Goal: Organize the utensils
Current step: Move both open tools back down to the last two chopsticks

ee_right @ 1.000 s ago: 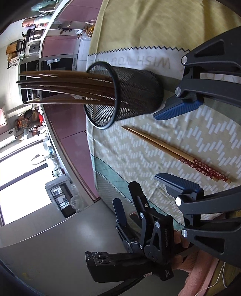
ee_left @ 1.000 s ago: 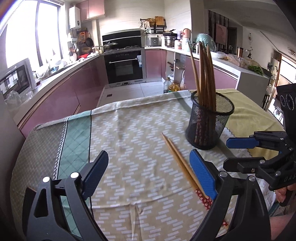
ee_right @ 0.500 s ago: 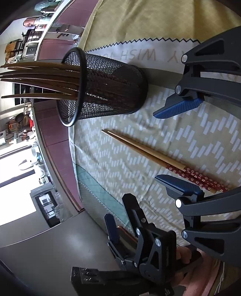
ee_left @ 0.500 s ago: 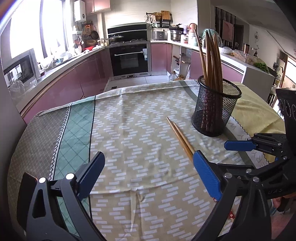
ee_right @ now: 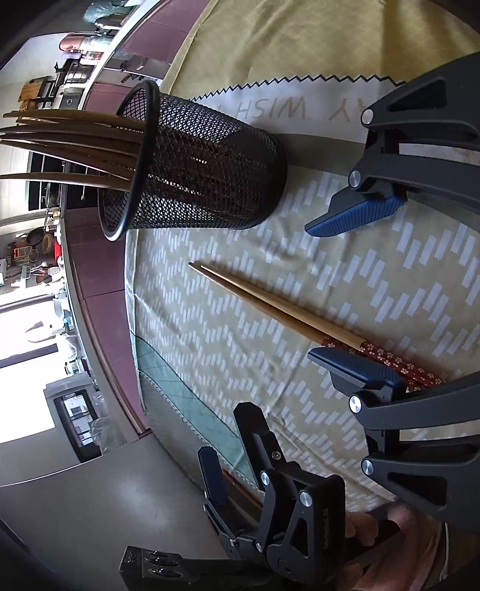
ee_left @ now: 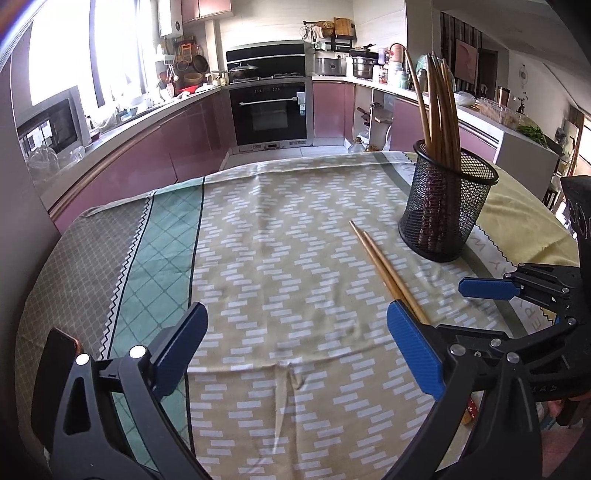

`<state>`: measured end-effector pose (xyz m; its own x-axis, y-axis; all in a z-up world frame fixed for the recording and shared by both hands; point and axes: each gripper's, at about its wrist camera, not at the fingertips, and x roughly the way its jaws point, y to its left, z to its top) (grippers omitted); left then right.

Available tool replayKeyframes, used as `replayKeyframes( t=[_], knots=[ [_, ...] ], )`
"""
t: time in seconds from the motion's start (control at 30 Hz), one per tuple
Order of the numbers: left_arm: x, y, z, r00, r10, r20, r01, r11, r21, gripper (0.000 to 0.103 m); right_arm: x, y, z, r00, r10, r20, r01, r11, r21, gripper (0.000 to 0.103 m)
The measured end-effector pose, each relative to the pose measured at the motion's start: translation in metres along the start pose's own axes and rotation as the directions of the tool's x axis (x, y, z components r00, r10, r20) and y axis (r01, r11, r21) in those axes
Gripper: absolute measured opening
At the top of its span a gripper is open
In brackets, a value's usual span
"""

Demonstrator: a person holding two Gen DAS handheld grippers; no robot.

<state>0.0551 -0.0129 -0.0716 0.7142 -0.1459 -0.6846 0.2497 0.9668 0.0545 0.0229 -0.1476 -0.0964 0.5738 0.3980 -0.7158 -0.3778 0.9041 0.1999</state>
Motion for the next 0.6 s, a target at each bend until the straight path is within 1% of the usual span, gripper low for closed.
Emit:
replayKeyframes(
  t=[0.2,0.43,0.5,0.57,0.6],
  knots=[
    [0.001,0.0003,-0.0024,1.0,-0.006,-0.004,0.006,1.0,-0.001,0.096,0.0031,0.005,-0.002,0.999,-0.044,-0.008,0.044,0.999,-0.027,0.059],
    [0.0018,-0.0002,-0.0045,1.0,-0.014,-0.012,0.014,1.0,-0.001,0.096,0.0022,0.0031,-0.002,0.998,-0.059,-0.01,0.059,0.998,-0.025,0.058],
    [0.002,-0.0008,-0.0047,1.0,-0.017,-0.012,0.017,1.0,0.0,0.096,0.0029,0.003,-0.0016,0.998,-0.066,-0.014,0.065,0.997,-0.028,0.057],
    [0.0024,-0.0015,-0.0048,1.0,-0.019,-0.013,0.019,1.0,0.002,0.096,0.0027,0.003,-0.0017,0.996,-0.083,-0.017,0.083,0.996,-0.033,0.052],
    [0.0018,-0.0018,-0.0049,1.0,-0.02,-0.013,0.02,1.0,0.003,0.096,0.0029,0.0029,-0.0016,0.996,-0.085,-0.017,0.084,0.996,-0.032,0.051]
  ],
)
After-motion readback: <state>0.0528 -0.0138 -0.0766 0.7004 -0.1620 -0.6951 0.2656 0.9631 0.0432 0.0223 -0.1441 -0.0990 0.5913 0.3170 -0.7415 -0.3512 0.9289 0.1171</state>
